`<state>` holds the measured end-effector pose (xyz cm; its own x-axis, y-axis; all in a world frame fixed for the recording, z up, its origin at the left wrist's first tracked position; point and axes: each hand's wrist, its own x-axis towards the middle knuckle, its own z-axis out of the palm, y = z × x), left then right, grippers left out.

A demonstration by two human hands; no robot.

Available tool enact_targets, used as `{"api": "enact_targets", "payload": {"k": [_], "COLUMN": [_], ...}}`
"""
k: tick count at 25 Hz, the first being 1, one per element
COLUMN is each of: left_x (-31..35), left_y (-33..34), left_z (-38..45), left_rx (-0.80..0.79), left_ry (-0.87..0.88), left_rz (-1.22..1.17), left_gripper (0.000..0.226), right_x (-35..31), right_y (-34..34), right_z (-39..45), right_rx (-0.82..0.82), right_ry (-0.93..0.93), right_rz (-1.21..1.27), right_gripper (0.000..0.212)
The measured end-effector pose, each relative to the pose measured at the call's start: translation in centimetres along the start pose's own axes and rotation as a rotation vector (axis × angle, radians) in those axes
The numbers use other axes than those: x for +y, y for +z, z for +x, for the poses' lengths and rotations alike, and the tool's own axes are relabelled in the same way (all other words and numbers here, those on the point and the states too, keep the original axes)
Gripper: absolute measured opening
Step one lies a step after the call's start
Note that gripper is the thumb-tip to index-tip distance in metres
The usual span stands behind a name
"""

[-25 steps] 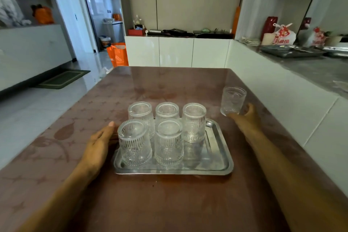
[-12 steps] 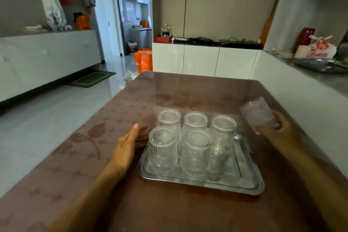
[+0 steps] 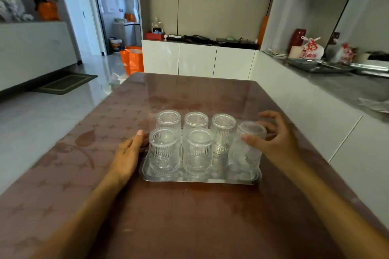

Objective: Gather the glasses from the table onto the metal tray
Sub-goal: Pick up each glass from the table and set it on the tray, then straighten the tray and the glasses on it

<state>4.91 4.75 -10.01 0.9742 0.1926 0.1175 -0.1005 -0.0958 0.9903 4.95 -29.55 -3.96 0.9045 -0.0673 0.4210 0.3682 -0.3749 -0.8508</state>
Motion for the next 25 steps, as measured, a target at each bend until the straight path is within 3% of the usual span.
{"api": "enact_targets", "payload": {"k": [6, 9, 12, 14, 17, 19, 25], "left_x": [-0.2, -0.2, -0.5, -0.3, 1.2, 2.9, 6.0], "left_y": [-0.2, -0.3, -1.6, -3.9, -5.8, -5.2, -3.0], "left_z": [0.1, 0.1, 0.7, 1.3, 2.2, 2.7, 1.9], "left_rx": [-0.021, -0.052, -0.119, -0.231, -0.601, -0.729, -0.65], "left_ry": [0.015, 0.004, -0.07, -0.072, -0.113, -0.138, -0.083], "left_rz": [-0.003, 0.003, -0.032, -0.009, 0.248, 0.418, 0.574], "left_gripper": [0.046, 0.043, 0.03, 0.053, 0.106, 0.13, 0.115], "right_x": [2.2, 3.0, 4.5, 5.3, 5.4, 5.3, 5.8], "right_y": [4.1, 4.3, 2.1, 0.2, -0.7, 0.1, 1.1], "right_z": [-1.2, -1.1, -1.3, -0.9, 0.7, 1.9, 3.2], "right_rx": [-0.124, -0.16, -0.359, -0.506, -0.638, -0.724, -0.793], "right_ry": [-0.054, -0.038, 0.054, 0.135, 0.191, 0.187, 0.187], "right_rz": [-0.044, -0.044, -0.08, -0.171, -0.3, -0.317, -0.3], "right_gripper": [0.069, 0.082, 0.106, 0.117, 0.126, 0.13, 0.135]}}
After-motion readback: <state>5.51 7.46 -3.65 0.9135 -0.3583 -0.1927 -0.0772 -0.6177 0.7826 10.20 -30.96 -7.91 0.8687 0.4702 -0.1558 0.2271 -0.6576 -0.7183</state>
